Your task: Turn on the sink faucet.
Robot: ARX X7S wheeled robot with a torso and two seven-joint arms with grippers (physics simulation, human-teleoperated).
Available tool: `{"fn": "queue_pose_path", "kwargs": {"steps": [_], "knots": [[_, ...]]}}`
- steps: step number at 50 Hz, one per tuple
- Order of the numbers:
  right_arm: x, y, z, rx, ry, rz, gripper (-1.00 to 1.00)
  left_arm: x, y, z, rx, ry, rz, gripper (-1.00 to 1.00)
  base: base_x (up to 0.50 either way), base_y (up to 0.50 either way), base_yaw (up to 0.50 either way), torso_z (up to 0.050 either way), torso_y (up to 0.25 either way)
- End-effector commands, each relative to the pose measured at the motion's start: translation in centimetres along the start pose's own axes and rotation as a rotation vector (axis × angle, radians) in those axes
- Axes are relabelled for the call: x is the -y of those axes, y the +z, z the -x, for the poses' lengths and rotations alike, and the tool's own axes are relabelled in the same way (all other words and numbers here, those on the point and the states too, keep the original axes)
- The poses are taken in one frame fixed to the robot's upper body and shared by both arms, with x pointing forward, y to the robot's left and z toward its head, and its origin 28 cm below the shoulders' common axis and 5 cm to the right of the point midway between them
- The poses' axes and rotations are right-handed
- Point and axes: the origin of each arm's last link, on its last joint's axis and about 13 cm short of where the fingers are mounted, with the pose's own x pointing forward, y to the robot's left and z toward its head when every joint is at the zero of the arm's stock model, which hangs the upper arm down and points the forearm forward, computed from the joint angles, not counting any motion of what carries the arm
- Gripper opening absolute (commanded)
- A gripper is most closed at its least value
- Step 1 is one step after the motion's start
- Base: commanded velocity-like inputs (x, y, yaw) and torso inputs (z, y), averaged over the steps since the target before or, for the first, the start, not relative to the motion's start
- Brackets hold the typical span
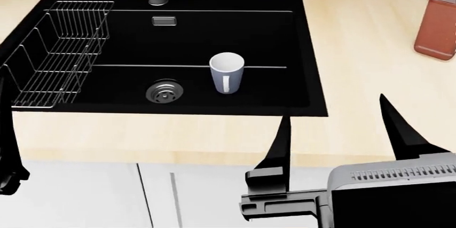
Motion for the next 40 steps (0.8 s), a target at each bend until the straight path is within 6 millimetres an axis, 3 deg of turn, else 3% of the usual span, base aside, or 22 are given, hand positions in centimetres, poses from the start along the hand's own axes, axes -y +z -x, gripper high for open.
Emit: {"fn": "queue_pose_path", "kwargs": {"steps": [1, 16, 29, 40], "knots": [[0.1, 1.0, 0.2, 0.008, 0.002, 0.027, 1.00, -0.3, 0.3, 0.0, -0.006, 0.003, -0.016, 1.00, 0.00, 0.50, 0.00, 0.050, 0.000], [0.2, 2.6, -0.5, 0.026, 0.004, 0.053, 1.00, -0.3, 1.1, -1.2, -0.008, -0.011, -0.030, 1.00, 0.00, 0.50, 0.00, 0.050, 0.000], [0.1, 4.9, -2.3, 0.056, 0.014, 0.082, 1.00, -0.7, 2.4, -2.9, -0.028, -0.030, -0.057, 1.00, 0.00, 0.00, 0.00, 0.050, 0.000], [0.0, 5.8, -2.3, 0.086, 0.019, 0.115, 1.00, -1.2, 3.1, -2.9, -0.014, -0.019, -0.061, 1.00, 0.48, 0.00, 0.00, 0.050, 0.000]]}}
